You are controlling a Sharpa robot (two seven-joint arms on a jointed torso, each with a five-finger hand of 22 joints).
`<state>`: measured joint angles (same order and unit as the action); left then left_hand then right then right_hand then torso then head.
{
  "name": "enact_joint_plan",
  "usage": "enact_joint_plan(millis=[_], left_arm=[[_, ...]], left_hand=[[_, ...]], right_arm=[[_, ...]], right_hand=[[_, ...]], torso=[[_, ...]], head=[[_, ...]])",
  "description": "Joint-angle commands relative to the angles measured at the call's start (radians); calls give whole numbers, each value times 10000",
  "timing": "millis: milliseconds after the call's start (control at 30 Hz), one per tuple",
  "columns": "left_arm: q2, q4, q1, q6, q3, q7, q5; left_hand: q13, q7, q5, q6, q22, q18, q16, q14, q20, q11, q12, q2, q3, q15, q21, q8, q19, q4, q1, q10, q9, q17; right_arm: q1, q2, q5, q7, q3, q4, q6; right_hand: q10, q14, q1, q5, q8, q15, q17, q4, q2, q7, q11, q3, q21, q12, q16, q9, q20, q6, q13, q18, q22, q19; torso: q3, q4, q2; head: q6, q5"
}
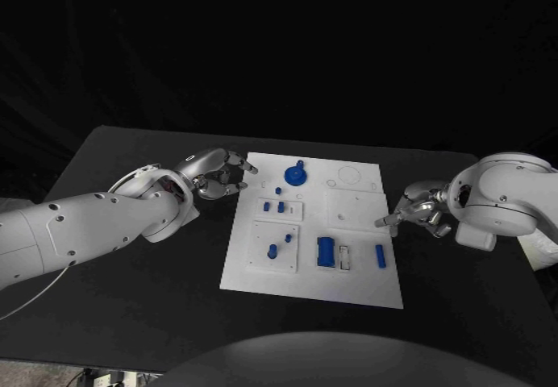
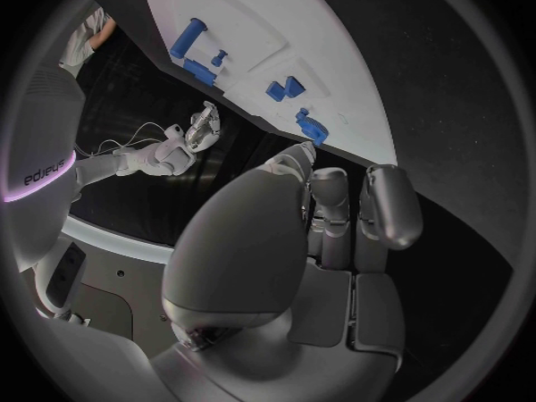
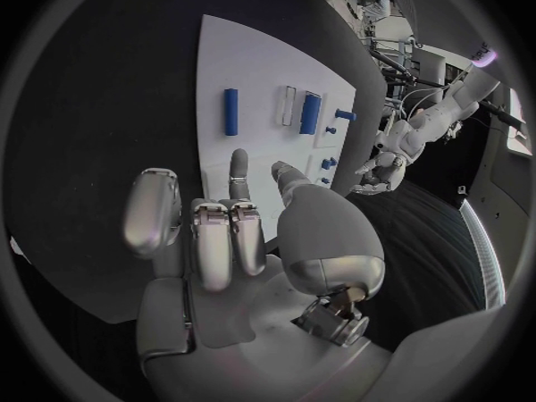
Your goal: Assemble the parts on the task board
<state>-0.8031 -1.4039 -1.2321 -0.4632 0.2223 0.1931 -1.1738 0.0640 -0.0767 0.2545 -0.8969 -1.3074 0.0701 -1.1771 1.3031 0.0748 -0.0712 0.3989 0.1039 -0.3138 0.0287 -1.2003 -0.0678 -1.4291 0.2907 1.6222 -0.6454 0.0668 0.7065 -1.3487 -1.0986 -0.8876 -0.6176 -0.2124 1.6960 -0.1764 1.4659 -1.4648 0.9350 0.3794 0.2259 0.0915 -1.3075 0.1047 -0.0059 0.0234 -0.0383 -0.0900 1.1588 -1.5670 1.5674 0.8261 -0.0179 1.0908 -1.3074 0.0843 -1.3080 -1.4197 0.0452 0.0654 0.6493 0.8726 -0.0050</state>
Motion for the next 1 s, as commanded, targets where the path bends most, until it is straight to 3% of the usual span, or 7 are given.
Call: enact_joint_plan(millis=[33,200,433,600,867,1000], left_arm=[[-1,-27,8,-75,-8,89,61],[-1,-24,11,-62,-8,79,61],[14,-2,12,-30,-9,53,62],[17,5,12,-8,-9,30,62],[10,4,12,52,-9,-44,62],[5,2,12,82,-9,-84,62]], left_hand=[[8,-70,40,-6,-1646,50,-34,-5,78,-17,21,58,-48,-33,-9,0,-23,-10,24,-72,-2,11],[8,-70,40,-6,-1646,50,-34,-5,78,-17,21,58,-48,-33,-9,0,-23,-10,24,-72,-2,11],[8,-88,39,-17,-1646,50,-36,-4,79,-16,22,67,-78,-32,-10,-3,-23,-10,16,-87,-1,14],[8,-88,39,-17,-1646,50,-36,-4,79,-16,22,67,-78,-32,-10,-3,-23,-10,16,-87,-1,14],[8,-103,38,-24,-1647,50,-39,-3,80,-17,23,75,-99,-32,-12,-4,-24,-9,9,-98,-1,20],[8,-103,38,-24,-1647,50,-39,-3,80,-17,23,75,-99,-32,-12,-4,-24,-9,9,-98,-1,20]], right_arm=[[22,27,-1014,-462,-13,-44,-766],[120,110,-1148,-546,-35,-150,-930],[299,266,-1230,-614,-56,-242,-960],[405,360,-1271,-638,-61,-252,-875],[518,483,-1222,-640,-67,-100,-585],[544,547,-1206,-648,-68,-97,-529]], right_hand=[[1049,-1060,9,-234,-106,63,-2633,-48,31,-7,-71,15,-8,-38,34,-105,10,156,-2634,2,-1502,22],[1049,-1060,-34,-793,-467,70,-2633,-45,77,21,-66,46,100,-38,34,-554,30,271,-2634,-27,-1536,-54],[1049,-1060,-16,-1174,-1380,-18,-2633,-150,150,154,75,140,80,-38,34,-1932,-36,463,-2634,-34,-1539,-104],[1049,-1060,-4,-1295,-1548,-38,-2633,-207,109,201,85,197,65,-38,34,-2270,-54,498,-2634,-32,-1538,-114],[1049,-1060,16,-1289,-1600,-43,-2633,-230,152,209,86,198,10,-38,34,-2448,-62,534,-2634,-22,-1524,-103],[1049,-1060,26,-1278,-1605,-43,-2633,-238,165,210,86,193,-41,-38,34,-2481,-63,542,-2634,-12,-1511,-87]], torso=[[15,21,6],[24,24,-7],[15,11,-7],[17,4,-5],[3,7,13],[20,-1,-3]], head=[[0,-15],[0,-2],[0,15],[0,21],[0,2],[0,-13]])
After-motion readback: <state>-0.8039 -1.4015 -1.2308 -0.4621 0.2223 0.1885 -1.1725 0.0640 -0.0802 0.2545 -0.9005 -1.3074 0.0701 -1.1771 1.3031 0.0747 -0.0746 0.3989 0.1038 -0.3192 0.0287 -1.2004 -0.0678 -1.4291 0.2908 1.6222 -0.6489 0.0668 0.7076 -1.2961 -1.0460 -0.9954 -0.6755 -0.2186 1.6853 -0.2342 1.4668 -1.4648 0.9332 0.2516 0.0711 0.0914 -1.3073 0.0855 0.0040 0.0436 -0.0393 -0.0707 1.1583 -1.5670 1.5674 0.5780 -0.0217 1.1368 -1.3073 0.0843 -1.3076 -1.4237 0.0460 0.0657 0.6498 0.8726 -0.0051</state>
